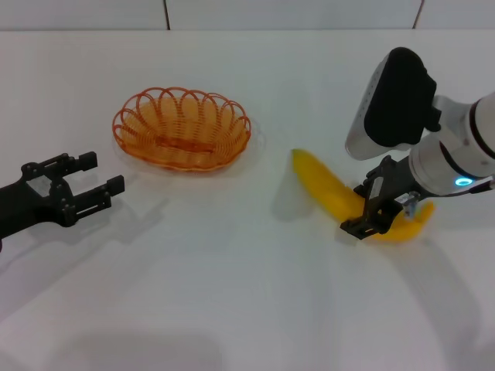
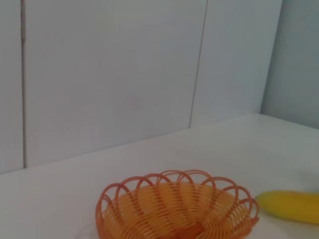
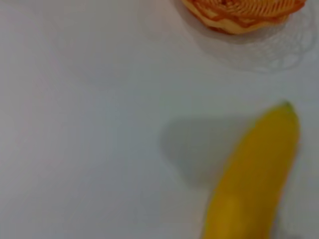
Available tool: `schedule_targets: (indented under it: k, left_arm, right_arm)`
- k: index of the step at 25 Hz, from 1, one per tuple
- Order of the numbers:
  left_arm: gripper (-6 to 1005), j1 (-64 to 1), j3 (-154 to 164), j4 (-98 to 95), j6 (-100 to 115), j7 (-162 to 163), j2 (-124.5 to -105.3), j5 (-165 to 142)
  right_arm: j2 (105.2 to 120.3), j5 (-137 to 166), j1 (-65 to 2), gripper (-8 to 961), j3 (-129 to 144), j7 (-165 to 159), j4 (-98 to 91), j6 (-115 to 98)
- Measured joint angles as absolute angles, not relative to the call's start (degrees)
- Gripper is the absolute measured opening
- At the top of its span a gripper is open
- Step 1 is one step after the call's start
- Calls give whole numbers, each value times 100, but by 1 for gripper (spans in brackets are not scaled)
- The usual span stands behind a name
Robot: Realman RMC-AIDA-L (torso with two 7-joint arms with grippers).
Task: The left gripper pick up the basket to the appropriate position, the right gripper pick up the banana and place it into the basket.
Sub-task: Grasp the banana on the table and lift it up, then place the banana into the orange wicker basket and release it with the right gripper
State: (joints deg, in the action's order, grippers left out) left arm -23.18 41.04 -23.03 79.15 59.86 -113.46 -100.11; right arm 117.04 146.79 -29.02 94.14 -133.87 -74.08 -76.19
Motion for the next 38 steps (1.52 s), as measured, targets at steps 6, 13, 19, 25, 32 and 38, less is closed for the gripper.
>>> schedule_targets:
  k: [6,13,19,25,32,38]
  left_arm:
    - [701,-2321,4104,-2303,7927,5985,-11346,-10011]
    - [701,-2321,4097,-2303,7937,5985,-11346,-10009]
    - [701,-2320,4096,-2303,7937,5985,-11348,-9997]
    - [700,-2317,4095,-2322,7923,5978,-11393,-10005]
    - [700,-2319,4095,-2343,7909,5961,-11410,-10009]
    - [700,-2334,4095,-2347,7910,5950,-11433,-10011]
  right_arm:
    - [11708,14615,-2916,610,9433,-13393,-7535,-7642]
    - [11712,14243,-2731,502,9434,-13148,-8175,-7613]
    - [11718,13632,-2762,512,9453,-12707,-8252,-7384]
    - [11723,13380,-2897,523,9894,-12437,-8178,-6379]
    - [11731,13371,-3308,535,10486,-12428,-7726,-5307]
    - [11739,13291,-3832,546,10989,-12483,-6969,-4331]
